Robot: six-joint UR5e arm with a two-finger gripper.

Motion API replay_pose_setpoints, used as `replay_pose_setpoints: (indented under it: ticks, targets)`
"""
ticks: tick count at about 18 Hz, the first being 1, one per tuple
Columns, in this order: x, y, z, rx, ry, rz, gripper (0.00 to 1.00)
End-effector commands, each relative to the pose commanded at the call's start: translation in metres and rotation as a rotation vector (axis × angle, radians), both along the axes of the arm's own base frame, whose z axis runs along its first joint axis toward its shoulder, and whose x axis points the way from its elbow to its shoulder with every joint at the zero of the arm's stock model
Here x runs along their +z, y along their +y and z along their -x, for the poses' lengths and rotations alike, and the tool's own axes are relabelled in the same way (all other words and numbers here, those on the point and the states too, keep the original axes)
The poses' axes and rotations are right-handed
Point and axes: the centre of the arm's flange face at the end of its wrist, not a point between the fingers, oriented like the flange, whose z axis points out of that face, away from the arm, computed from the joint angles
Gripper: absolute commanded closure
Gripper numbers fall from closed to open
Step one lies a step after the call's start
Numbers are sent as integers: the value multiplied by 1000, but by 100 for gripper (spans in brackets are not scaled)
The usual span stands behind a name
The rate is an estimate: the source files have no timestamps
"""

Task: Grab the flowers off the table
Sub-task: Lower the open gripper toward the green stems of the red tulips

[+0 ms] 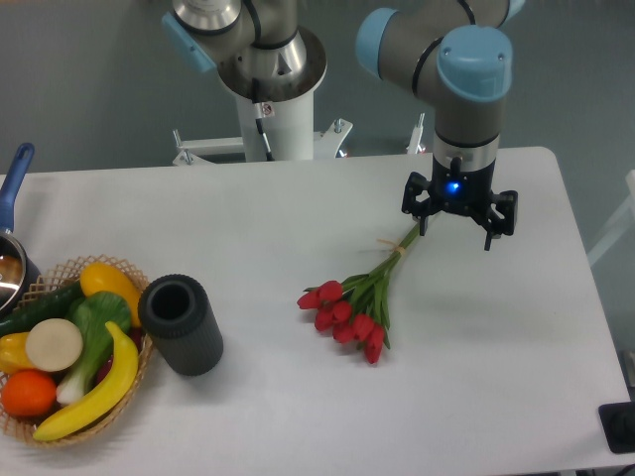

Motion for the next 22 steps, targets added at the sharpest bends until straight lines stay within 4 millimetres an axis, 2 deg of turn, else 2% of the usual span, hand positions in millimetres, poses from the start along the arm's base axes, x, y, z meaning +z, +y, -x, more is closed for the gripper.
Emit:
replay_pose_setpoints:
  ticks: [5,11,14,19,22]
  targets:
    - [-12,0,-6,7,-23,5,0]
    - [-72,-9,-32,-5,-60,23,0]
    - [-102,-9,-37,-13,-115,48,0]
    - [-138,7,-40,-34,-169,74,0]
    - [-156,17,-49,-54,-201,92,0]
